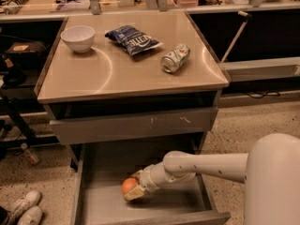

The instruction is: Pick orange from middle drawer and place on counter

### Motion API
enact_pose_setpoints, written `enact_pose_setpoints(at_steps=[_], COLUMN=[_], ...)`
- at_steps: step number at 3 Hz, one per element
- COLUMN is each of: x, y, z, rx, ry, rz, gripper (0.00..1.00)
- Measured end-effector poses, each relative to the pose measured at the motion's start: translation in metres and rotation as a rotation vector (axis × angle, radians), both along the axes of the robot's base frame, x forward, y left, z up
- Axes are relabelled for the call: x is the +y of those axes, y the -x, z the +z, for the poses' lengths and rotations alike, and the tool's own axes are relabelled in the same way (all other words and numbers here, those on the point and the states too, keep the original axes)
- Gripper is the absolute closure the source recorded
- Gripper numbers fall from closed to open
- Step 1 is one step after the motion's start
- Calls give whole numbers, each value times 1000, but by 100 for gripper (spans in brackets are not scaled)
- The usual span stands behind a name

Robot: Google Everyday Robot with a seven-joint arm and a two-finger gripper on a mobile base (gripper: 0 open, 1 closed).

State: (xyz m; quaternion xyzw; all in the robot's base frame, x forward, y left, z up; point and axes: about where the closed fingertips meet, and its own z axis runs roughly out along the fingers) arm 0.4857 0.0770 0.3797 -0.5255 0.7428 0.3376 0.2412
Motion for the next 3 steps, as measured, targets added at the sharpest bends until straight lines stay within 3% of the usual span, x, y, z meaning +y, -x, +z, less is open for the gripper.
enact_pose_setpoints(at_steps=[1, 3], x=[2, 14], y=[6, 43], z=[8, 71], rx=[11, 8], ry=[9, 78], rz=[-2, 0], gripper=[100, 100])
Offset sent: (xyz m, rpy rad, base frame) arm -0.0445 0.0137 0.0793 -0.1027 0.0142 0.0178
